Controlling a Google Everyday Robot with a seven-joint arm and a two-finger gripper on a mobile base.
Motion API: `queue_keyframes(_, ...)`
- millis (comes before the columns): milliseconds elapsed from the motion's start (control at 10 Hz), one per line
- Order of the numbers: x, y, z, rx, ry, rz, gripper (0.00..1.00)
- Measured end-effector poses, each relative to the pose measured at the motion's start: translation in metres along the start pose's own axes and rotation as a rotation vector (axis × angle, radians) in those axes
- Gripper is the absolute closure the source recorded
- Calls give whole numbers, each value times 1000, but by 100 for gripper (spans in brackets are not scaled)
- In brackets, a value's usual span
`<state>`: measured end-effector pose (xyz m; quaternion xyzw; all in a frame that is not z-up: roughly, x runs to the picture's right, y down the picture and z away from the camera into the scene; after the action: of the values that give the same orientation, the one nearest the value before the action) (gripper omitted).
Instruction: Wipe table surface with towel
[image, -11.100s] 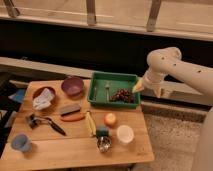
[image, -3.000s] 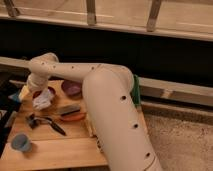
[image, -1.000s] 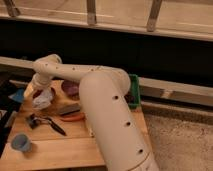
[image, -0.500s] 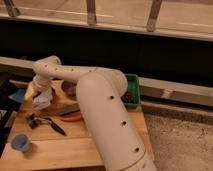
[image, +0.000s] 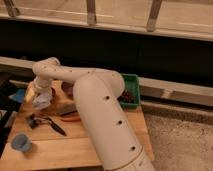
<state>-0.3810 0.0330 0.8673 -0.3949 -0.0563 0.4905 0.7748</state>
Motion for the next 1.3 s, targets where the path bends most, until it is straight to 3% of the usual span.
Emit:
queue_keyframes(200, 3, -5, 2, 5, 12, 8, 20)
queue_keyframes(900, 12, 6, 27, -43, 64, 3, 21)
queue_keyframes(1000, 12, 7, 28, -48, 65, -1, 27)
queue_keyframes(1300, 13, 11, 30, -59, 64, -12, 57)
